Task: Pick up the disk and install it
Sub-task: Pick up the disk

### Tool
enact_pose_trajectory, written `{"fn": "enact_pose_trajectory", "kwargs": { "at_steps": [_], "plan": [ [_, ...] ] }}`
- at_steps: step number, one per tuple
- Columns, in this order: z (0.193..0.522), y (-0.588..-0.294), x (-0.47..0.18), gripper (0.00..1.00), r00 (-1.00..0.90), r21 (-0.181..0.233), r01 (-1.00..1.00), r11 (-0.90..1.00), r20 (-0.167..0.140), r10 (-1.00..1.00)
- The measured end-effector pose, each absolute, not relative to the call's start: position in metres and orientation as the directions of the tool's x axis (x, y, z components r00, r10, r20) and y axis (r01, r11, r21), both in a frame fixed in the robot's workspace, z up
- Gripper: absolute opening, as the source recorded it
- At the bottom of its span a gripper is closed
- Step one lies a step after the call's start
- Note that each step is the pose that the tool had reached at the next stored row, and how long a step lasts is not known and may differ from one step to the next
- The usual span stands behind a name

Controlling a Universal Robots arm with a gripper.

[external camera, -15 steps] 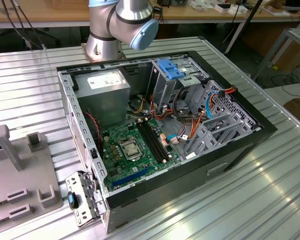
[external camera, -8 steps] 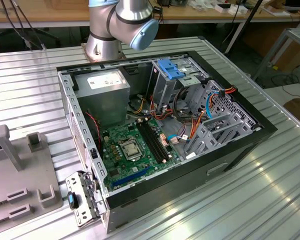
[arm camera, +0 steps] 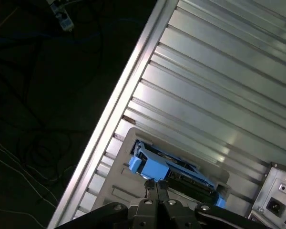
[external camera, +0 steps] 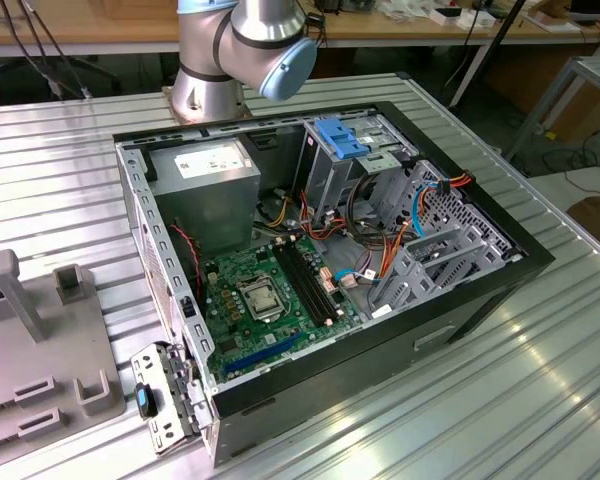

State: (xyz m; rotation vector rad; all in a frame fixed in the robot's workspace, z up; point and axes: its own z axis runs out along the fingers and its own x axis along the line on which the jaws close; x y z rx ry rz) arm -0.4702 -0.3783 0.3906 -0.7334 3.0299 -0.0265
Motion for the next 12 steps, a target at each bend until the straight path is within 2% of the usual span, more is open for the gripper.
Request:
{"fn": "enact_pose_trajectory", "kwargs": {
  "at_steps": [12],
  "plan": [
    [0.3904, -0.3785, -0.4735, 0.11, -0.812, -0.022, -0.583, 0.812, -0.019, -0.584]
  ]
}}
